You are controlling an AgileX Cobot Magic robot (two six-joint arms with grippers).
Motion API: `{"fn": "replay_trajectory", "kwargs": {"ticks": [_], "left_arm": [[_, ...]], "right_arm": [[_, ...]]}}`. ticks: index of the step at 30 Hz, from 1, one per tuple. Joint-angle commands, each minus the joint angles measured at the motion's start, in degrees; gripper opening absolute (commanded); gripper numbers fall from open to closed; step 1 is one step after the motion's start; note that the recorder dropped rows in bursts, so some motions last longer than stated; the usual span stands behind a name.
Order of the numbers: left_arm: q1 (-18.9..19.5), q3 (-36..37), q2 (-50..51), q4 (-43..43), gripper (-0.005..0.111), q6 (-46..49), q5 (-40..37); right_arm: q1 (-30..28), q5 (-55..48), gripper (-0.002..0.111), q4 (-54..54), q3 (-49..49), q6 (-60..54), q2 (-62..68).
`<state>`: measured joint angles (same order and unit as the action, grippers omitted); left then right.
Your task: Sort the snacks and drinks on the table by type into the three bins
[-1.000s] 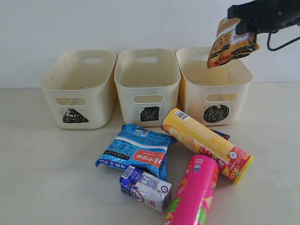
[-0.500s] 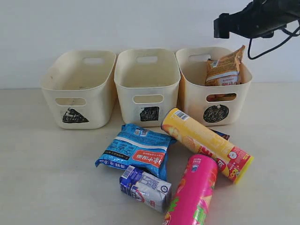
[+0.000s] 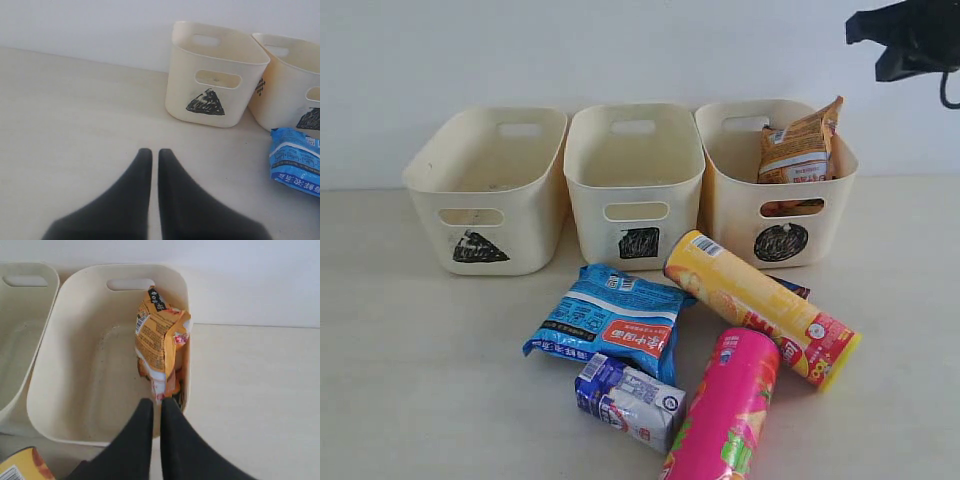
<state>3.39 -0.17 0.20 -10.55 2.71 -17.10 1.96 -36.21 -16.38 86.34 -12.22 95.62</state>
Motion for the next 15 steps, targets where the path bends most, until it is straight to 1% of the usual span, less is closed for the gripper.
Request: {"fn": "replay_trajectory", "kwargs": {"ticks": [1,7,15], "left_arm": [[0.10,0.17,-0.20,-0.47,0.004,-0.07,0.59],[0.10,0.17,-0.20,-0.47,0.004,-0.07,0.59],[0.10,0.17,-0.20,-0.47,0.004,-0.07,0.59]], "right_arm": [[-0.26,6.10,0.001,-0.15,-11.04,0.13,-11.37],[-0.26,11.03,0.001,-0.03,-23.54,-0.24,-24.51],[-0.26,12.49,0.001,-1.10,-37.33,0.14,-41.67]]}}
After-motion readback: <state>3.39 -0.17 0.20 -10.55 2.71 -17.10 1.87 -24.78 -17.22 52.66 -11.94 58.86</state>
